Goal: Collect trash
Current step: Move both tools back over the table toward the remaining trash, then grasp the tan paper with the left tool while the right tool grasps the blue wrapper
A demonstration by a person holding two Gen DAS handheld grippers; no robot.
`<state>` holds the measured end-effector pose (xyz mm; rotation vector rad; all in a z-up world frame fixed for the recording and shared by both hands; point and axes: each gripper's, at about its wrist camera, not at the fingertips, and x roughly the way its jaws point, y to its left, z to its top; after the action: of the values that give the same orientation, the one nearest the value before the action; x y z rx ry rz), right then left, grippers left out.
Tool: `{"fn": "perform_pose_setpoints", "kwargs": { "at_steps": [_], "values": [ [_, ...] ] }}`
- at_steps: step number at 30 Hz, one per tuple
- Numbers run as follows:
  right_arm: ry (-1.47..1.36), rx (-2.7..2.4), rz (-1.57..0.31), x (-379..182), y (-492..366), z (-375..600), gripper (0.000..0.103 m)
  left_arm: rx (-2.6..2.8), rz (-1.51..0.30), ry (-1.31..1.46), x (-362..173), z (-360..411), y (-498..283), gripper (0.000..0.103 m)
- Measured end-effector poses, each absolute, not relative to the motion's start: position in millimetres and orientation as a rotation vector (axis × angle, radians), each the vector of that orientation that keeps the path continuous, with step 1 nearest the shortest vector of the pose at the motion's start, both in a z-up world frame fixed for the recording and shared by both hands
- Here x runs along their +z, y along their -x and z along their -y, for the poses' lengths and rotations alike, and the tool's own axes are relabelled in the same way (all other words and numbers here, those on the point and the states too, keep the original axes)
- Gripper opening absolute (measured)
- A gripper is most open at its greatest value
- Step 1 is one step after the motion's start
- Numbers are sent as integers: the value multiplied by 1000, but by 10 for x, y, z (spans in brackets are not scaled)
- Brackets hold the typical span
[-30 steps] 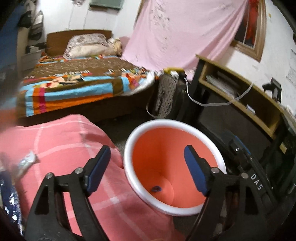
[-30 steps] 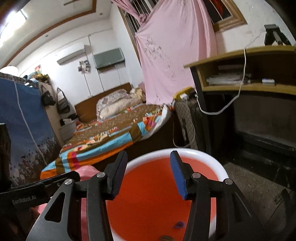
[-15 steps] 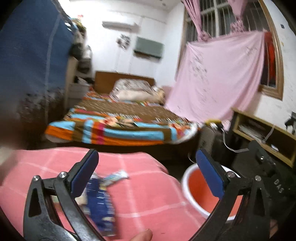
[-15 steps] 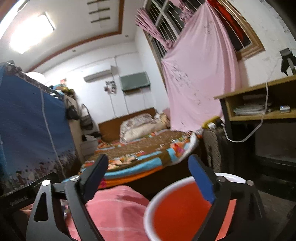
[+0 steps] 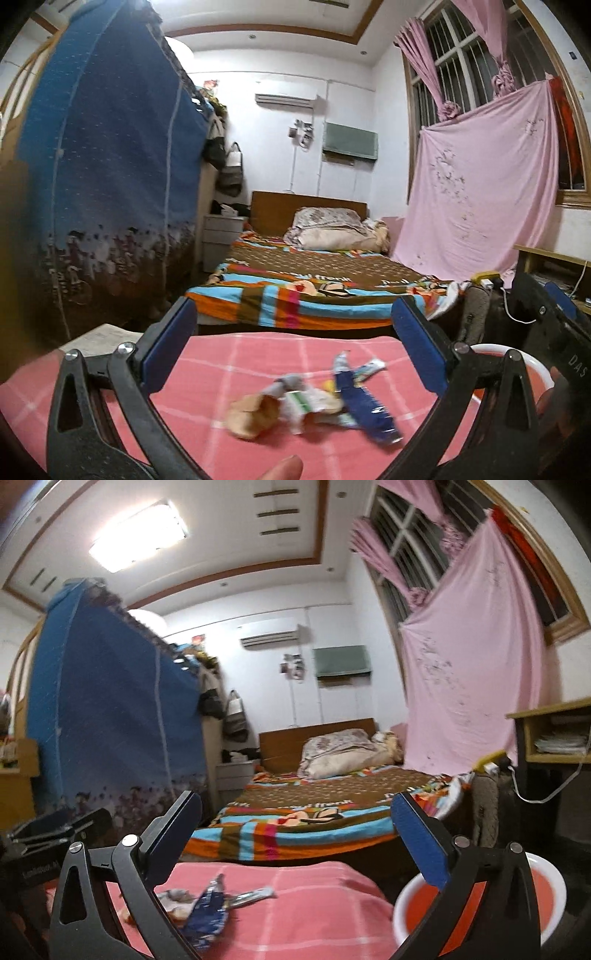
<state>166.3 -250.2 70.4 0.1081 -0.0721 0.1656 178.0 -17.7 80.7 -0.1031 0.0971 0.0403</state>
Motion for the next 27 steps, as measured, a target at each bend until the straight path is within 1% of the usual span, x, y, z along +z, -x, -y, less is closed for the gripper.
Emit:
{"fn": "perform_pose_setpoints", "kwargs": {
  "at_steps": [2, 7, 13, 19, 22, 27],
  "values": [
    [-96, 193, 59, 686, -1678, 2404, 103, 55, -92, 103, 788, 64, -1738, 88],
    [-56, 244, -41, 565, -1825, 2177, 103, 91, -98, 120, 717, -190, -1713, 88],
    [-9, 272, -155, 439, -2004, 2010, 103, 89, -157, 136, 563, -309, -1780, 88],
    [-8, 292, -285, 315, -2160, 1945, 103, 84, -270, 139, 437, -303, -1960, 88],
    [-6, 303, -343, 264, -2232, 1916, 103, 64, -369, 157, 351, -303, -2094, 86],
    [25, 336, -460, 166, -2365, 1814, 102, 10, -497, 189, 234, -308, -2272, 81]
  ]
}}
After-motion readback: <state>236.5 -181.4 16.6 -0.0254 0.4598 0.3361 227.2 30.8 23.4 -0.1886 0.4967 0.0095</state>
